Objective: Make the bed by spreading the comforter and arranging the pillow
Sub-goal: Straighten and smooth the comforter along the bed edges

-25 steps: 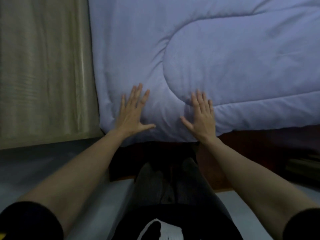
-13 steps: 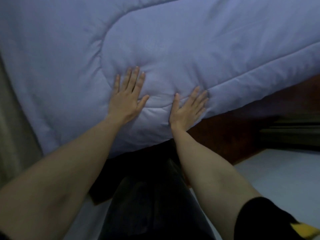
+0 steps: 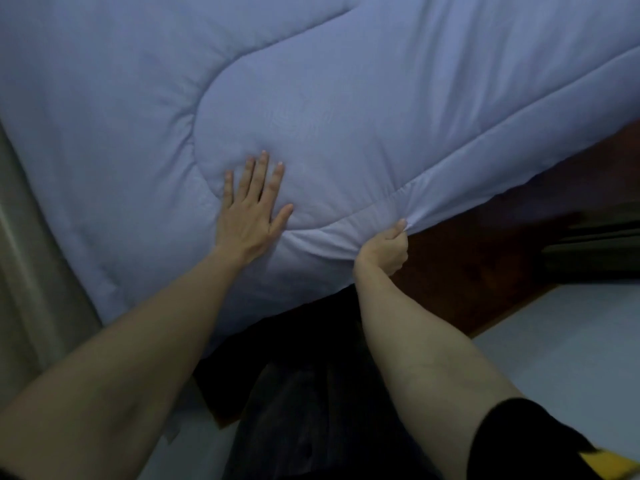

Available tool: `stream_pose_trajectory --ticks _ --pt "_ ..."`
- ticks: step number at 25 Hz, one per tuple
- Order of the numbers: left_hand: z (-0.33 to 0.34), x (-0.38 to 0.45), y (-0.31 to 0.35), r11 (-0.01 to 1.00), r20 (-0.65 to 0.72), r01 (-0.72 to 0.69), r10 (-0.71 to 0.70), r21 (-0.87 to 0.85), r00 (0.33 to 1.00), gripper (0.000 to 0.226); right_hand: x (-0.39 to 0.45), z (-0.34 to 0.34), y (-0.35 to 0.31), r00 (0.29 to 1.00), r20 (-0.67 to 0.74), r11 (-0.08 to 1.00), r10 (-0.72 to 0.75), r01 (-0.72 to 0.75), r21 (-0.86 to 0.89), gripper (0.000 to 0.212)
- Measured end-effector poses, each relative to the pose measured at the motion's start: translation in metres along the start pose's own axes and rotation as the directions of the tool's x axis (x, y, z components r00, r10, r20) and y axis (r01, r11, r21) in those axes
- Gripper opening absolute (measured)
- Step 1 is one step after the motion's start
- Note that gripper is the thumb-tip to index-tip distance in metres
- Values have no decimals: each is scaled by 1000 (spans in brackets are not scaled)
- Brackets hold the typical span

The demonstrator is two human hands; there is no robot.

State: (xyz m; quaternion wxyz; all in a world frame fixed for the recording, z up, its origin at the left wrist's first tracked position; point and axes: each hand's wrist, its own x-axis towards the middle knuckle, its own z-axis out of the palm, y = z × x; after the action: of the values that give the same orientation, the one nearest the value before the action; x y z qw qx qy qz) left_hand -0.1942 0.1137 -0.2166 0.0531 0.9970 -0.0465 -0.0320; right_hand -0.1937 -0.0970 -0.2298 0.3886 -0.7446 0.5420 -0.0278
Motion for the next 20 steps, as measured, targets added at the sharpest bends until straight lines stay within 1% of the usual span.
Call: stream_pose_trajectory --ticks 3,4,6,8,10,11,14,15,17,19,20 --pt "-6 -1 -2 1000 3 -3 3 27 1000 69 1 -8 3 999 43 1000 -3 4 -31 51" --pt "-8 0 -4 999 -1 -2 2 36 1000 69 4 -10 3 998 56 999 18 -17 -32 49" --pt "-14 10 -7 999 3 -14 14 38 1000 70 17 -17 2 997 32 998 69 -69 7 44" --pt "-20 29 2 997 -17 -59 60 46 998 70 43 -28 -6 999 -1 995 54 -54 87 45" --pt "-25 57 21 993 -53 -110 113 52 992 70 77 -35 -32 1000 -1 984 18 -18 177 54" --pt "-26 73 36 989 -58 -142 144 43 988 70 95 -37 -49 1000 12 979 16 -18 205 62" --pt "-25 125 94 969 -42 -247 247 6 968 70 160 -37 -90 991 73 960 111 -126 250 95" --pt "-24 143 112 962 -32 -273 273 1 961 71 178 -36 -99 984 89 955 152 -170 244 101" --pt "-20 182 150 955 -6 -297 297 6 955 71 214 -36 -114 972 112 945 209 -230 234 98" --pt "-12 211 178 963 31 -270 270 -10 962 69 237 -36 -125 974 106 947 200 -220 235 83" --pt "-6 222 188 969 55 -247 248 -17 967 67 246 -35 -128 980 91 951 175 -192 241 72"
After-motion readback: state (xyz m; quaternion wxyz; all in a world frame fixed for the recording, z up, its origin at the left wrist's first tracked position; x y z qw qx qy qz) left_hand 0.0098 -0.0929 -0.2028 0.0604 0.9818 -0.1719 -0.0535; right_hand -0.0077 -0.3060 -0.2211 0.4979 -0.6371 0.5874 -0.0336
